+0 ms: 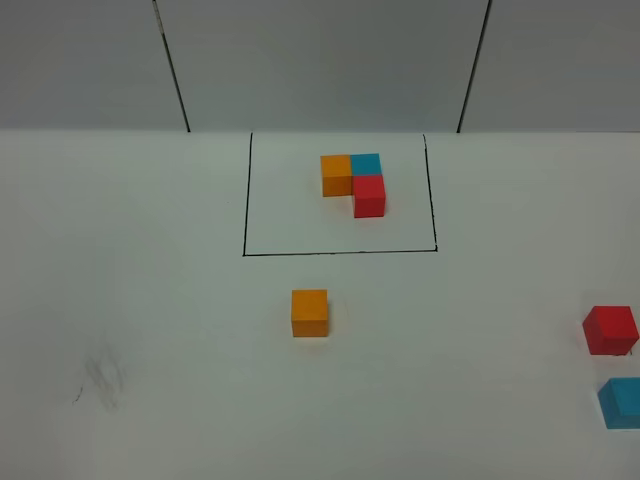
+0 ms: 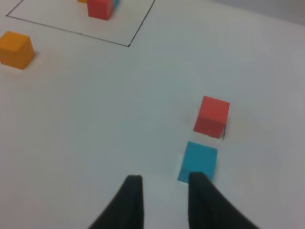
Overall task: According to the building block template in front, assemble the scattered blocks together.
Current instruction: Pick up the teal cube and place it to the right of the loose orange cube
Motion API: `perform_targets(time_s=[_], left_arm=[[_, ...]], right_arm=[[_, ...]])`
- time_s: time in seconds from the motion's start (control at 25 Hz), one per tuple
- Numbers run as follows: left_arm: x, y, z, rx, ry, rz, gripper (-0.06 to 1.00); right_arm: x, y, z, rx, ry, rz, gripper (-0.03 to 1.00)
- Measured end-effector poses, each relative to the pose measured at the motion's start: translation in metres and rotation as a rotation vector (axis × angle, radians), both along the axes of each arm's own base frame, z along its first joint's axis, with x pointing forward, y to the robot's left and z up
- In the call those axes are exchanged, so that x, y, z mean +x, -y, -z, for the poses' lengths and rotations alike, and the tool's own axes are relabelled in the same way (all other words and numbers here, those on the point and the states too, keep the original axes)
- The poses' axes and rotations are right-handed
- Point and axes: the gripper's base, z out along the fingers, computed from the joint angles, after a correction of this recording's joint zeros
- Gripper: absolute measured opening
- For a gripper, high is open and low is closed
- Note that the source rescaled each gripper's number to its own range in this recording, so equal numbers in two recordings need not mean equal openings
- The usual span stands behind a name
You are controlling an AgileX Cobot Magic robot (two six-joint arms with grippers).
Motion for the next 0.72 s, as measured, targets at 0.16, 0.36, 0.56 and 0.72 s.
perform_targets(time_s=[0.16,0.36,0.56,0.72], left_arm=[[0.0,0.0001,0.0,-0.003,0.0,-0.001,0.79],[0.0,0.0003,0.0,-0.007,0.0,-0.001,0.62],[0.0,0.0003,0.0,-0.007,-0.001,-0.001,0.48],[0.0,0.0003,0.0,-0.007,-0.001,-0.001,0.4]], right_arm=[[0.0,0.0,0.0,0.0,0.0,0.0,0.0],[0.0,0.0,0.0,0.0,0.0,0.0,0.0],[0.0,0.0,0.0,0.0,0.0,0.0,0.0],[0.0,0.0,0.0,0.0,0.0,0.0,0.0]])
